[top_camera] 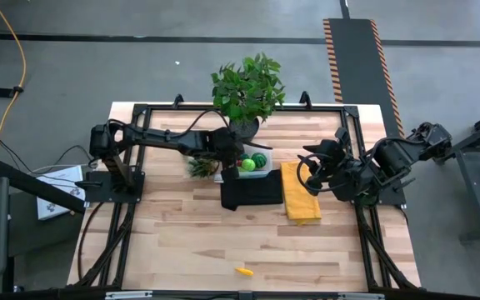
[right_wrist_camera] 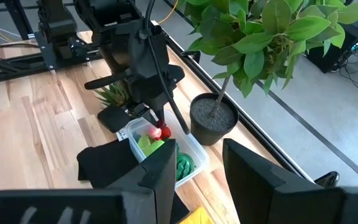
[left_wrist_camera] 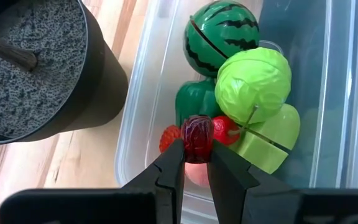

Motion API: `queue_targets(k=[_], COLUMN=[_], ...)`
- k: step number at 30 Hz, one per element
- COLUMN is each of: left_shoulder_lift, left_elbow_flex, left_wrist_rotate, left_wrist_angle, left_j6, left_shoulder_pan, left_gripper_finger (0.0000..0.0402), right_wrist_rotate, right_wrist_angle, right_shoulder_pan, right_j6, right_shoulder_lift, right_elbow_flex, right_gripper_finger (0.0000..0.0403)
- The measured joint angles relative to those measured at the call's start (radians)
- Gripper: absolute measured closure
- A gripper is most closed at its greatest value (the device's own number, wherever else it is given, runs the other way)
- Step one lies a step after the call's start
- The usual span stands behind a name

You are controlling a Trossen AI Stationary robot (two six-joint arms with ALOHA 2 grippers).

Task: Pick and placing Produce into tupperware
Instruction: Put the dark red cherry into the transparent bin, then put the baby corn into the transparent bin

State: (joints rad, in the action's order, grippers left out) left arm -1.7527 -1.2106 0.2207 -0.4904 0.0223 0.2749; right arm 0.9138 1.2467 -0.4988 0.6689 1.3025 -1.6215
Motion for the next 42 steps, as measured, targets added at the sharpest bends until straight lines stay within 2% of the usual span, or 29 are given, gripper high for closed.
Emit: queue_targets(k=[10, 17, 21, 33, 42], left_shoulder_lift=[0.000, 0.000, 0.000, 0.000, 0.000], left_elbow_flex=[0.000, 0.000, 0.000, 0.000, 0.000], left_wrist_rotate=[-0.052, -0.074, -0.076, -0.228, -0.231], left_wrist_angle=[0.001, 0.004, 0.006, 0.030, 0.034], left_j6=[0.004, 0.000, 0.000, -0.001, 0.007], left_shoulder_pan=[0.000, 0.000, 0.000, -0.001, -0.017], left_gripper_finger=[0.0343, 0.0286, 0.0272, 0.0312, 0.0344], right_wrist_rotate=[0.003, 0.003, 0.003, 0.004, 0.027], right_wrist_angle=[0.000, 0.000, 0.000, 0.004, 0.006], right_shoulder_pan=[0.000, 0.000, 0.000, 0.000, 0.001], right_j6=[-0.007, -0.007, -0.007, 0.005, 0.012], right_shoulder_lift=[0.000, 0.000, 0.000, 0.000, 0.000], right_elbow_flex=[0.000, 0.000, 0.000, 0.000, 0.000], right_gripper_finger=[0.0279, 0.0279, 0.0279, 0.0279, 0.0279])
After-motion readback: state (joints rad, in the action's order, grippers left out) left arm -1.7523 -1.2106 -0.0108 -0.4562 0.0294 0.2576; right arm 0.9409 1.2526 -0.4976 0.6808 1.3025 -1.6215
